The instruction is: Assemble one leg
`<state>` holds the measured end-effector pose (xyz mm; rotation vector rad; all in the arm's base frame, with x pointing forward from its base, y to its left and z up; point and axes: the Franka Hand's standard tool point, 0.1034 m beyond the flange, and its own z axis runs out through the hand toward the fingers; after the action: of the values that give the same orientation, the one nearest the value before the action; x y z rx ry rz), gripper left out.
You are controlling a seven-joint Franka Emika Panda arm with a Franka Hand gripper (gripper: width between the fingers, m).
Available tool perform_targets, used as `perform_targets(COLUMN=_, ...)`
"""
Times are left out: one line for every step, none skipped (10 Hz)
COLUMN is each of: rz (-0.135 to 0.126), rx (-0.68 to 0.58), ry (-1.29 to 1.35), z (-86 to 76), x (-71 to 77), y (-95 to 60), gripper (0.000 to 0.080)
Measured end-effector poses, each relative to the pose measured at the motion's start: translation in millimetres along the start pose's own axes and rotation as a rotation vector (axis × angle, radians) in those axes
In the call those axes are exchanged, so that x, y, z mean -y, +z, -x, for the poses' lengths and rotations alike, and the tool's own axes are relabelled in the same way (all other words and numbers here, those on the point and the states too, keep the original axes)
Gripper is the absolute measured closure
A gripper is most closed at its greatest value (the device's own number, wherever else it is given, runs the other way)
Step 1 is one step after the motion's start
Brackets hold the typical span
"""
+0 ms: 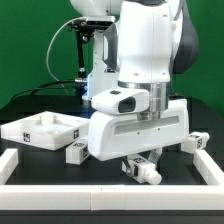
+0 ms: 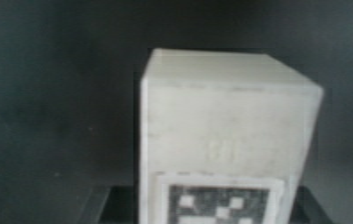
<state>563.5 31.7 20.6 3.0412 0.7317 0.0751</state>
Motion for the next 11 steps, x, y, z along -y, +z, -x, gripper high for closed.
perform_targets(rz=0.002, rx=-0.005, ry=0.071, z=13.6, x=19.9, y=-15.5, gripper=0.0515)
perform_targets(rz=0.003, rx=-0.011, ry=0.126, z=30.1, x=45.9, y=-30.6, gripper=0.0515)
perform_targets(rz=-0.001, rx=-0.011, ry=0.172, z=37.9, x=62.9, y=-40.4, gripper=0.0515)
perform_targets(rz=-0.005, rx=-0.013, ry=0.165, z=37.4, x=65.3, y=-41.4, gripper=0.0515)
perform_targets(rz=-0.005, rx=-0.010, ry=0.161, z=37.7, x=63.1, y=-38.6, gripper=0.0515)
perform_targets(rz=-0.005, rx=-0.009, ry=0.160, z=37.8, x=63.6, y=-38.4, gripper=0.0515)
perform_targets(rz=-0.006, rx=-0.009, ry=0.159, z=37.9, x=63.9, y=-38.2, gripper=0.0515)
perform_targets(rz=-0.007, rx=-0.005, ry=0.159, z=40.0, x=65.8, y=-37.8, gripper=0.0514)
perform_targets(rz=-0.013, rx=0.008, ry=0.257, z=53.8, x=78.2, y=-39.6, gripper=0.0514)
perform_targets(rz=-0.025, rx=0.022, ry=0.311, z=79.6, x=94.3, y=-40.1, gripper=0.0514)
perform_targets(rz=-0.038, rx=0.032, ry=0.349, z=98.2, x=103.2, y=-35.0, gripper=0.0514)
